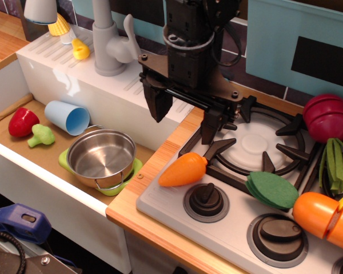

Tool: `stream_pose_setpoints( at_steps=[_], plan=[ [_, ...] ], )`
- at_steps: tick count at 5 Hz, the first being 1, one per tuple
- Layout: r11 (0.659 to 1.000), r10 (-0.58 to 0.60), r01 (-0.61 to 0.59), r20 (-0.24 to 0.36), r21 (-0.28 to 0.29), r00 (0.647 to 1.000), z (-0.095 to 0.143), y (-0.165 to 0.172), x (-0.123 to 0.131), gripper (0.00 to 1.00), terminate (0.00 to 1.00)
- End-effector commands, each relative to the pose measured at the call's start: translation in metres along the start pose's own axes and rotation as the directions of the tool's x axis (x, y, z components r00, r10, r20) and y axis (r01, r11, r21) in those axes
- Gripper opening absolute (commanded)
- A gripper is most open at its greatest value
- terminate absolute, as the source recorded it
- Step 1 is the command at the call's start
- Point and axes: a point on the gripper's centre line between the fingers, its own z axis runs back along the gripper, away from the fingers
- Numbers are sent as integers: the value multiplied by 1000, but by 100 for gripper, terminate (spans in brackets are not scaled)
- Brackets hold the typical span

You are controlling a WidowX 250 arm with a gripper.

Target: Put carrot in pot or pan

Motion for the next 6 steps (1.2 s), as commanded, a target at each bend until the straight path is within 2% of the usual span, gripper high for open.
stream_pose_setpoints(
  at_steps=[1,4,6],
  plan=[
    [1000,0,0,0,0,1000,0,0,0,100,0],
    [997,22,-18,49,-78,999,-31,-10,-12,100,0],
    [995,-11,18,71,-100,997,-50,-8,-12,100,0]
  ],
)
